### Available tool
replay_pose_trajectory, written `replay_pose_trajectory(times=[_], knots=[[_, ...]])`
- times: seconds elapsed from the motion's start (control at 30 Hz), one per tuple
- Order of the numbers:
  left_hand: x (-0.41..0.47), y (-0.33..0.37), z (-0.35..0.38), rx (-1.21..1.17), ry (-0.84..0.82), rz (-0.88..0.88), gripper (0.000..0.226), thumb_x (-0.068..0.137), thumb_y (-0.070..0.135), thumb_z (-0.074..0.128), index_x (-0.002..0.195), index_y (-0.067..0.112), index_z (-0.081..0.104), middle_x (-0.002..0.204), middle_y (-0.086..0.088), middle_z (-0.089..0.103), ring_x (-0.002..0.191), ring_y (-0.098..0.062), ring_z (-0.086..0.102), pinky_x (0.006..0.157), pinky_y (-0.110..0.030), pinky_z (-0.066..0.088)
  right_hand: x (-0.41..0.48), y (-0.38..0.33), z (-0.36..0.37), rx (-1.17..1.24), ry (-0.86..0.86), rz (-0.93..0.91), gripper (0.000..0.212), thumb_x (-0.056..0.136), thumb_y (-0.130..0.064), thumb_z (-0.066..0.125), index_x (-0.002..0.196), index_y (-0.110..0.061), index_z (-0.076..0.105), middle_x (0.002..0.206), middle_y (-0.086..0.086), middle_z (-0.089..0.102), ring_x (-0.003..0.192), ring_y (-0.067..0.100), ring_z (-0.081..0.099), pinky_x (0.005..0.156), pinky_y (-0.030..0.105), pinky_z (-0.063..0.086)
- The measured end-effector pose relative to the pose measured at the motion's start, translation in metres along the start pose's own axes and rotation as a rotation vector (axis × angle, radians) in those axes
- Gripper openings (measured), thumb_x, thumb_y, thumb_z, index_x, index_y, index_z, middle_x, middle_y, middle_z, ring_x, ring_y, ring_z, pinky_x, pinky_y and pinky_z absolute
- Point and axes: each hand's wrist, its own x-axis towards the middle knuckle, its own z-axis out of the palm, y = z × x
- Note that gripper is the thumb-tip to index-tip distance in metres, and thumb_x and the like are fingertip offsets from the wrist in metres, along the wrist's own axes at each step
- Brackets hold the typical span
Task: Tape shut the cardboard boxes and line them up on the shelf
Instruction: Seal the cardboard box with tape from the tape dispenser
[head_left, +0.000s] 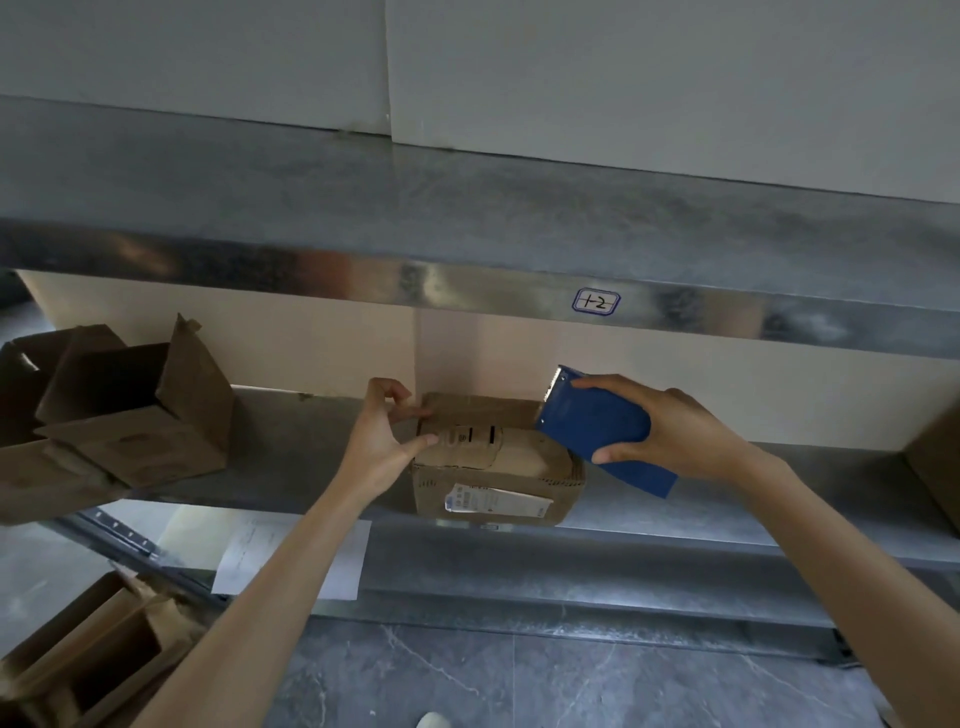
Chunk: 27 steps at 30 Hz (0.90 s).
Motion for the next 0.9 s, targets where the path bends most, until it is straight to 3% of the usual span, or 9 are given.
replay_pose_trajectory(times=[0.07, 0.17, 0.33, 0.43, 0.5, 0.57, 0.7, 0.83, 0.9], knots=[[0.000, -0.003, 0.000, -0.010, 0.011, 0.000, 0.057, 0.072, 0.002, 0.085, 0.106, 0.014, 0.041, 0.102, 0.017, 0.050, 0.094, 0.026, 0.052, 0.075, 0.005, 0.036, 0.000, 0.000, 0.000, 0.043, 0.040, 0.000, 0.068, 0.071, -0.064, 0.070, 0.129, -0.067, 0.035, 0.121, -0.029, 0.058, 0.096, 0.002, 0.061, 0.079, 0.026, 0.053], [0.001, -0.007, -0.001, -0.047, -0.019, -0.021, 0.056, 0.072, 0.002, 0.084, 0.105, 0.016, 0.041, 0.098, 0.022, 0.055, 0.095, 0.021, 0.056, 0.074, 0.003, 0.038, 0.003, -0.001, -0.005, 0.173, 0.073, 0.007, 0.060, 0.068, -0.063, 0.070, 0.124, -0.065, 0.047, 0.125, -0.040, 0.053, 0.112, -0.013, 0.052, 0.086, 0.010, 0.046], [0.001, -0.009, -0.003, -0.018, -0.037, 0.010, 0.057, 0.072, 0.005, 0.086, 0.103, 0.020, 0.041, 0.099, 0.048, 0.052, 0.098, 0.024, 0.053, 0.079, -0.003, 0.042, 0.006, 0.004, -0.013, 0.318, 0.043, 0.037, 0.051, 0.071, -0.050, 0.076, 0.117, -0.061, 0.058, 0.122, -0.040, 0.056, 0.113, -0.016, 0.052, 0.087, 0.002, 0.042], [0.000, -0.013, -0.001, -0.045, -0.037, 0.001, 0.057, 0.071, 0.005, 0.086, 0.100, 0.024, 0.040, 0.100, 0.043, 0.056, 0.099, 0.016, 0.058, 0.085, -0.016, 0.041, 0.008, 0.010, -0.009, 0.342, -0.021, 0.052, 0.050, 0.075, -0.037, 0.080, 0.117, -0.057, 0.060, 0.122, -0.035, 0.059, 0.114, -0.014, 0.052, 0.090, 0.002, 0.039], [0.000, -0.014, -0.002, -0.066, -0.021, -0.009, 0.056, 0.071, 0.005, 0.087, 0.101, 0.018, 0.042, 0.098, 0.036, 0.060, 0.100, 0.011, 0.060, 0.087, -0.020, 0.043, 0.010, 0.012, -0.006, 0.358, -0.049, 0.059, 0.049, 0.074, -0.039, 0.080, 0.116, -0.056, 0.061, 0.122, -0.033, 0.060, 0.114, -0.014, 0.053, 0.091, 0.002, 0.039], [0.001, -0.013, -0.001, -0.067, -0.012, -0.026, 0.057, 0.070, 0.009, 0.088, 0.102, 0.017, 0.043, 0.098, 0.031, 0.061, 0.102, 0.009, 0.060, 0.090, -0.022, 0.045, 0.012, 0.014, -0.006, 0.363, -0.079, 0.070, 0.050, 0.069, -0.047, 0.079, 0.115, -0.056, 0.062, 0.122, -0.034, 0.059, 0.114, -0.013, 0.053, 0.091, 0.002, 0.040], [-0.001, -0.011, 0.000, -0.064, -0.010, -0.006, 0.054, 0.070, 0.008, 0.088, 0.100, 0.015, 0.043, 0.098, 0.039, 0.061, 0.099, 0.014, 0.058, 0.090, -0.021, 0.044, 0.019, 0.021, -0.008, 0.353, -0.146, 0.073, 0.053, 0.067, -0.053, 0.079, 0.116, -0.057, 0.061, 0.125, -0.036, 0.056, 0.117, -0.015, 0.050, 0.091, 0.002, 0.041], [-0.002, -0.012, -0.002, -0.089, 0.006, -0.032, 0.053, 0.069, 0.010, 0.088, 0.098, 0.020, 0.045, 0.099, 0.012, 0.068, 0.102, -0.003, 0.066, 0.094, -0.027, 0.049, 0.027, 0.027, -0.006, 0.375, -0.188, 0.065, 0.053, 0.067, -0.051, 0.080, 0.117, -0.056, 0.062, 0.125, -0.036, 0.056, 0.116, -0.013, 0.051, 0.095, 0.008, 0.043], [-0.002, -0.011, -0.003, -0.091, 0.011, -0.054, 0.053, 0.068, 0.013, 0.090, 0.096, 0.024, 0.047, 0.099, 0.015, 0.065, 0.101, -0.006, 0.065, 0.090, -0.025, 0.049, 0.029, 0.031, -0.005, 0.388, -0.203, 0.055, 0.052, 0.068, -0.049, 0.081, 0.116, -0.054, 0.063, 0.125, -0.036, 0.056, 0.116, -0.013, 0.052, 0.094, 0.006, 0.042]])
